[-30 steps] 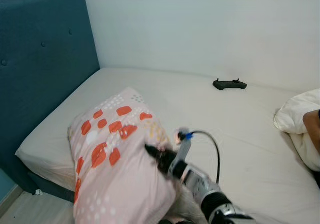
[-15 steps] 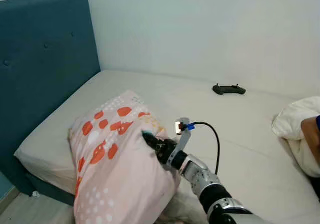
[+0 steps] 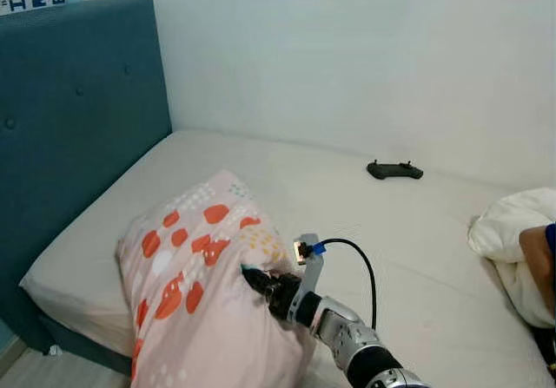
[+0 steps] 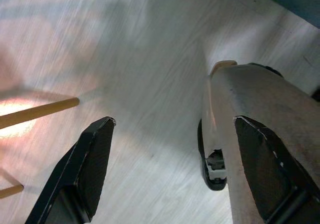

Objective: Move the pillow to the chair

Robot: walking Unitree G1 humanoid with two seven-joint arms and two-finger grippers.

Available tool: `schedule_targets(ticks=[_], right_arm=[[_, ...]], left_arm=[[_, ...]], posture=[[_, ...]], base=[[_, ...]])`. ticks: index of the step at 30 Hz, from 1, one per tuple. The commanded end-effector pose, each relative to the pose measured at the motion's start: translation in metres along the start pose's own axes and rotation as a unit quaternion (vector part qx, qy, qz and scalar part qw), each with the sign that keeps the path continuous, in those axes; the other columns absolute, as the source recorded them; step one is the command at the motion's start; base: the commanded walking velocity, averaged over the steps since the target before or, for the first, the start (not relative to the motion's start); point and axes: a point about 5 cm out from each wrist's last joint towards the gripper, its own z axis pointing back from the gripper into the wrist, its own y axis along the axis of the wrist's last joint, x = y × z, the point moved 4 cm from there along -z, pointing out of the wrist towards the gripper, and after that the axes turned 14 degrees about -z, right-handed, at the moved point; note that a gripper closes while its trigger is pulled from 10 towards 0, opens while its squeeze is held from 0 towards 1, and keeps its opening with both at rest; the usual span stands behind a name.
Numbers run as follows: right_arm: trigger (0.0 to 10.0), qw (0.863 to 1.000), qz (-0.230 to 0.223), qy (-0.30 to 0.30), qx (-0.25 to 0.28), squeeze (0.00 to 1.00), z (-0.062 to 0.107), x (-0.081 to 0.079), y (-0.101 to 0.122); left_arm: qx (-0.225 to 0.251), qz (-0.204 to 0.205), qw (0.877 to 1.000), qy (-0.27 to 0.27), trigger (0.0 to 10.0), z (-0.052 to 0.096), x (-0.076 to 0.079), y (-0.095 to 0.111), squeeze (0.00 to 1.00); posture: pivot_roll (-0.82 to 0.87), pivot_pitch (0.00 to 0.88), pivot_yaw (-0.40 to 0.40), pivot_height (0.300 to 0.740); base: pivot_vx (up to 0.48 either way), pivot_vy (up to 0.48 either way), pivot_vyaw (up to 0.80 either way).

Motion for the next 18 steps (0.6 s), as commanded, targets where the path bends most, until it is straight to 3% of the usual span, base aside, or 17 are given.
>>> schedule_targets(ticks=[1,5,18], right_arm=[[0.0,1.000,0.002,0.013,-0.005,0.00,-0.0043,-0.0059,-0.0024],[0.0,1.000,0.002,0.013,-0.005,0.00,-0.0041,-0.0056,-0.0016],[0.0,1.000,0.010,0.018,-0.004,0.00,-0.0070,-0.0091,0.0014]], left_arm=[[-0.014,0.008,1.000,0.000,10.0,0.0005,0.0035,-0.0050,0.00],[-0.007,0.013,1.000,0.006,10.0,-0.0009,0.0018,0.0022,0.00],[-0.018,0.004,1.000,0.003,10.0,0.0009,0.0053,-0.0067,0.00]], posture=[[0.11,0.054,-0.085,0.651],[0.12,0.051,-0.088,0.666],[0.12,0.042,-0.093,0.726]], base=[[-0.480,0.000,0.00],[-0.480,0.000,0.00],[0.000,0.000,0.00]])
